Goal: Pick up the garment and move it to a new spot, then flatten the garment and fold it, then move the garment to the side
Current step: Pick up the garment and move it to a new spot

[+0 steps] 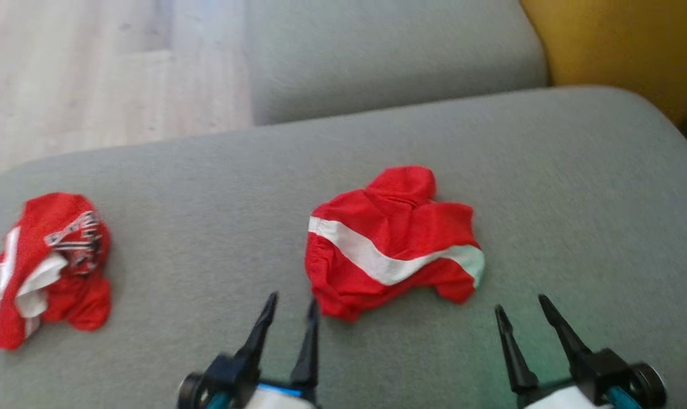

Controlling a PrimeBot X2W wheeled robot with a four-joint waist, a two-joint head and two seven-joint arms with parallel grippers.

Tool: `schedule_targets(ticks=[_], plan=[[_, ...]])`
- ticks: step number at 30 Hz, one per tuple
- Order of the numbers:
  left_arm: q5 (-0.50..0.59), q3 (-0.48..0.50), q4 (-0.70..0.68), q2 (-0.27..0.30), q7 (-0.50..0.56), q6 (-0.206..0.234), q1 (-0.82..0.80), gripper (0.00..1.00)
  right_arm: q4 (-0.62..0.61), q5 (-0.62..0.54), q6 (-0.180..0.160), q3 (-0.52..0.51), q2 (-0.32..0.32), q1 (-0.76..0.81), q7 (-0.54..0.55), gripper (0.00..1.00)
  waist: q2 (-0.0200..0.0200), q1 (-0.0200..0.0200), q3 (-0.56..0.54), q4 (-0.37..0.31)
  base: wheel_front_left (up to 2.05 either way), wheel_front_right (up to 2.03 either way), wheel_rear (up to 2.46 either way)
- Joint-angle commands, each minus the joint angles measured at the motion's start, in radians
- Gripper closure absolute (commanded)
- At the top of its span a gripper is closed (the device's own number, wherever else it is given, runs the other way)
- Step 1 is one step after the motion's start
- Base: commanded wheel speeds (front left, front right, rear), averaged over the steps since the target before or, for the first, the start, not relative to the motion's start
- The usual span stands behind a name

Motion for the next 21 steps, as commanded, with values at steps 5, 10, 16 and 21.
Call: schedule_targets(ticks=[5,10,16,21], plan=[[0.102,0.177,-0.177,0.003,-0.009,0.034,0.127,0.00,-0.039,0.042,0.007,-0.015,-0.004,0.020,-0.011,0.00,0.0000,0.0001,-0.093,0.092,0.00,0.00,0.00],[0.145,0.281,-0.229,0.003,-0.009,0.011,0.237,0.00,-0.045,0.080,0.007,-0.030,-0.004,0.064,-0.011,0.00,0.0000,0.0001,-0.123,0.112,0.00,0.00,0.00],[0.192,0.353,-0.261,0.003,-0.009,-0.010,0.311,0.00,-0.038,0.103,0.007,-0.042,-0.004,0.089,-0.011,0.00,0.0000,0.0001,-0.139,0.121,0.00,0.00,0.00],[0.229,0.364,-0.277,0.003,-0.009,-0.013,0.322,0.00,-0.033,0.111,0.007,-0.046,-0.004,0.091,-0.011,0.00,0.0000,0.0001,-0.143,0.125,0.00,0.00,0.00]])
